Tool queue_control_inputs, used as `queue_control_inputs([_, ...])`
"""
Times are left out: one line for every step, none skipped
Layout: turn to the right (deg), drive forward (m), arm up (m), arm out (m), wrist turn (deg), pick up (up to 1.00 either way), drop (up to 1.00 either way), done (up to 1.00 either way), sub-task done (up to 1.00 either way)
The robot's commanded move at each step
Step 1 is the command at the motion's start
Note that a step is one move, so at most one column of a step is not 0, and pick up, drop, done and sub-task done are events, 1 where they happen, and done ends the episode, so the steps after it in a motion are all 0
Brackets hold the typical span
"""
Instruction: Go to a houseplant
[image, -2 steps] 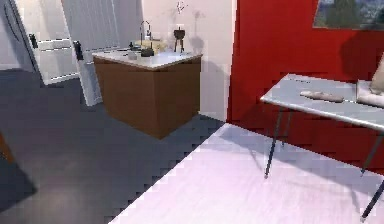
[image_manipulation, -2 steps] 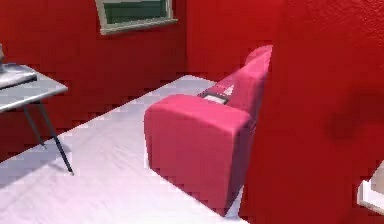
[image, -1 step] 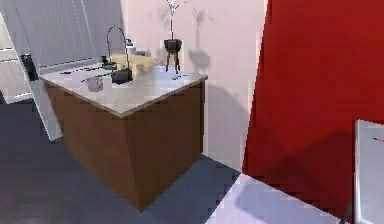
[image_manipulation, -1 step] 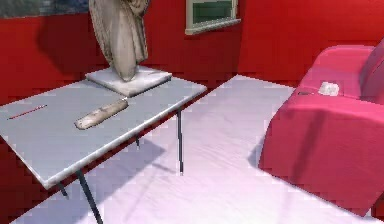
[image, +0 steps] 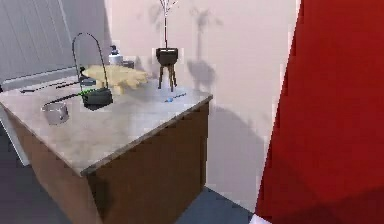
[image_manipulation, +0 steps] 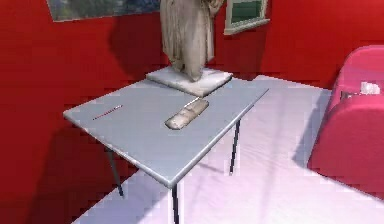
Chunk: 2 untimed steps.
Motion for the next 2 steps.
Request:
queue_control_inputs([27.0, 0.0, 0.0, 0.0, 0.0, 0.0, 0.0, 0.0, 0.0])
queue_control_inputs([0.0, 0.65, 0.0, 0.0, 0.0, 0.0, 0.0, 0.0, 0.0])
